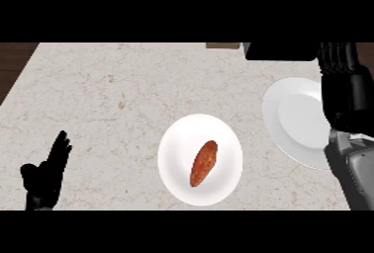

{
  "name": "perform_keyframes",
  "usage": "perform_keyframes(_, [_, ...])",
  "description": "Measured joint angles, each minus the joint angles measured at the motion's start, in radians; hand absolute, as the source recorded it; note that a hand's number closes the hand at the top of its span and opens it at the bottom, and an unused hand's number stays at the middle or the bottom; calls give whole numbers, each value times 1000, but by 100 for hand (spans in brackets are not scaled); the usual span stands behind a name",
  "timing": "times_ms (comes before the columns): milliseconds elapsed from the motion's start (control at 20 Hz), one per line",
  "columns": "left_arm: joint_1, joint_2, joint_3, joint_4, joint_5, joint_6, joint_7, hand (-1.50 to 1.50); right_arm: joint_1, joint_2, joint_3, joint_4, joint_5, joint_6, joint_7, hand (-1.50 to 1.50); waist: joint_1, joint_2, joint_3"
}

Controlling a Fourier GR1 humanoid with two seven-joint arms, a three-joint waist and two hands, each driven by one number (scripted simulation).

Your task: Pick the sweet potato from the plate and place it in the plate

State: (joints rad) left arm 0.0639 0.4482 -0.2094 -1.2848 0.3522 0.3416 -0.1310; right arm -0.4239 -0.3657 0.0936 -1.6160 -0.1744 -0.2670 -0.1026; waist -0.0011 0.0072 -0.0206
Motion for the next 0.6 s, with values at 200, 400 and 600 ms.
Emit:
perform_keyframes(200, [-40, -21, -19, -8, -27, 18, 35, 0, 40, 97, 85, -10, -11, -7, 50, 150, 0, -5, 13])
perform_keyframes(400, [-68, -23, -42, -31, -45, 28, 74, 0, 73, 41, 181, 35, 100, 7, 98, 150, -14, -10, 4])
perform_keyframes(600, [-77, -33, -63, -45, -45, 24, 112, 0, 140, -22, 287, 97, 368, -112, 117, 150, -23, -13, 9])
